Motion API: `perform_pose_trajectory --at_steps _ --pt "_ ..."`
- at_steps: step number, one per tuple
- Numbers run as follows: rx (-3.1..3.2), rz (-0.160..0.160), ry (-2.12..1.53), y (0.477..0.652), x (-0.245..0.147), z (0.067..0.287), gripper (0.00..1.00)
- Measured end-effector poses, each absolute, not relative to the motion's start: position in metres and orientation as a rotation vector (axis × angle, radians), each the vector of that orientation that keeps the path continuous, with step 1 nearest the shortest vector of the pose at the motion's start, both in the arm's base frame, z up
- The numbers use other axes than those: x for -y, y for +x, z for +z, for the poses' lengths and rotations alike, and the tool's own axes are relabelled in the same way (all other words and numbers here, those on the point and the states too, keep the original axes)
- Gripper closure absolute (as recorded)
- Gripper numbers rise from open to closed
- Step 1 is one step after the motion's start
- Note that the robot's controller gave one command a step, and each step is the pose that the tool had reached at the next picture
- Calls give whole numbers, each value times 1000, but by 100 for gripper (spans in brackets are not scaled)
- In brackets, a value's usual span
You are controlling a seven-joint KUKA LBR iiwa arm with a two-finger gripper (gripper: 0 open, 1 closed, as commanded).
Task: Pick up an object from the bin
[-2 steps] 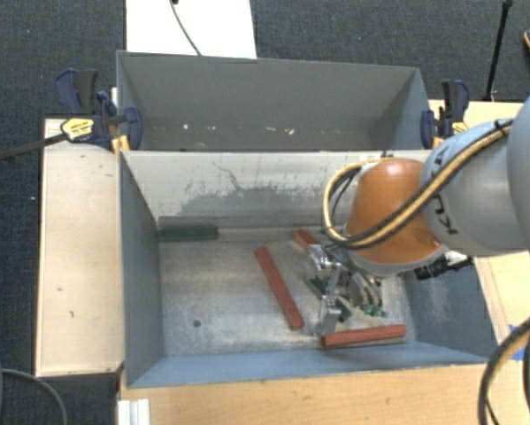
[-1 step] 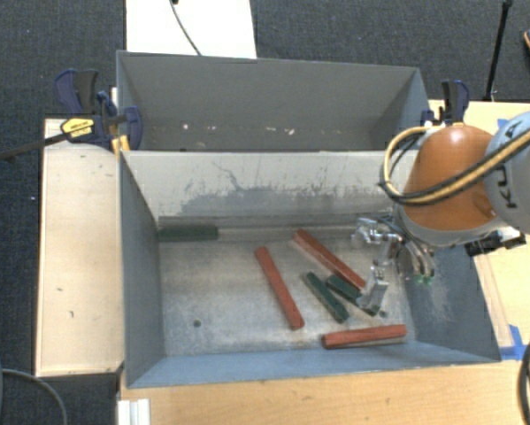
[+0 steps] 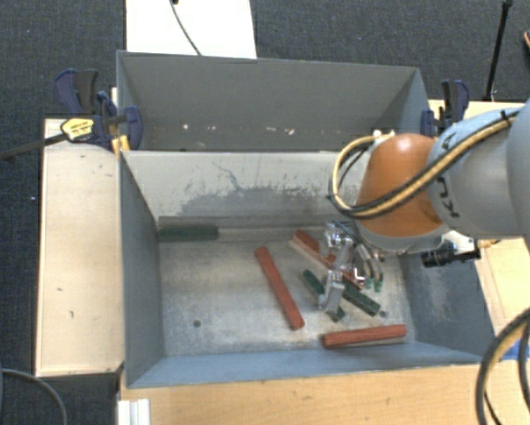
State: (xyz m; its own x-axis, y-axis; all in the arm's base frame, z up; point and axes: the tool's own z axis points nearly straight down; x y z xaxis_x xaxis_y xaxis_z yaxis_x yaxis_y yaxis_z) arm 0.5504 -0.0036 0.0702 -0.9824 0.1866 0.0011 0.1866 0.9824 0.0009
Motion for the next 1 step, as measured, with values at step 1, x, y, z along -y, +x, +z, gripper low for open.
perform_pose_trajectory --at_steps 1 --pt "3142 -4 -303 555 5 77 100"
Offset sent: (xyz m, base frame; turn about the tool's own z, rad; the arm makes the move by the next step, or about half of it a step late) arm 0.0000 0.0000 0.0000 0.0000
